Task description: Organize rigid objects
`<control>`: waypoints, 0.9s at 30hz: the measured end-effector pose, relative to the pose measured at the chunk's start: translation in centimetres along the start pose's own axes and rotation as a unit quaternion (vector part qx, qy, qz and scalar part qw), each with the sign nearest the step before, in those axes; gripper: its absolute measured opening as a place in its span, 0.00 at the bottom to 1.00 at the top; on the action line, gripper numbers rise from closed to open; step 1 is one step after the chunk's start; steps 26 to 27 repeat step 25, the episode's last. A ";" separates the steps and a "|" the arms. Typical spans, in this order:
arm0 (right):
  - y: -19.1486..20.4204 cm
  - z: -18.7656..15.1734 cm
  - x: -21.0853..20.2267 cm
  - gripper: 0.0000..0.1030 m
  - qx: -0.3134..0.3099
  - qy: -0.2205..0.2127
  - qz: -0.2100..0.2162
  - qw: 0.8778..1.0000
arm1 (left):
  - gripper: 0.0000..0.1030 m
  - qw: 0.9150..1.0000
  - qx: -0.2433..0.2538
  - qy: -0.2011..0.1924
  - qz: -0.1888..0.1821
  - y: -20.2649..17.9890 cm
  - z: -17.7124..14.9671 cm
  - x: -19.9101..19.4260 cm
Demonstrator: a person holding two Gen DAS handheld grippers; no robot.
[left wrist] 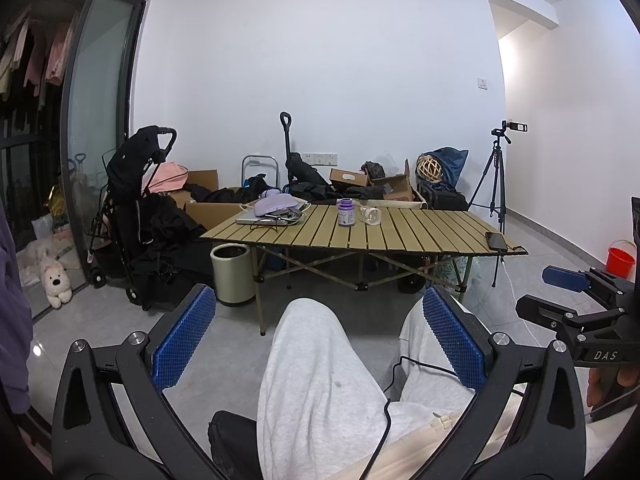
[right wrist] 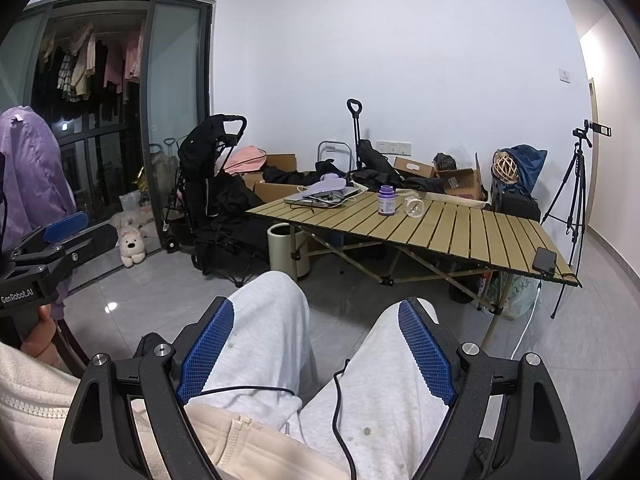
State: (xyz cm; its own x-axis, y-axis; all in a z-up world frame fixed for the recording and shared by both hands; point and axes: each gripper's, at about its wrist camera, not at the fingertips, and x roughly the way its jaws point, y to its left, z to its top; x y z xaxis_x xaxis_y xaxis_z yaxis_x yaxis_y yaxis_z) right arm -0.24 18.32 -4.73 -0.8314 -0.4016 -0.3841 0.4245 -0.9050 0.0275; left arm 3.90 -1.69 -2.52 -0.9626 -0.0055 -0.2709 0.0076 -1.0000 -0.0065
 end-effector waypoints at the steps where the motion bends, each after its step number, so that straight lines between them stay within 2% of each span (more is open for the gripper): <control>1: -0.1 0.0 0.0 0.86 0.001 0.000 0.000 1.000 | 1.00 1.000 -0.002 0.003 0.000 0.1 0.0 0.0; 27: -0.1 -0.1 0.1 0.86 0.000 0.002 -0.001 1.000 | 1.00 1.000 -0.006 0.007 -0.005 0.8 0.0 0.0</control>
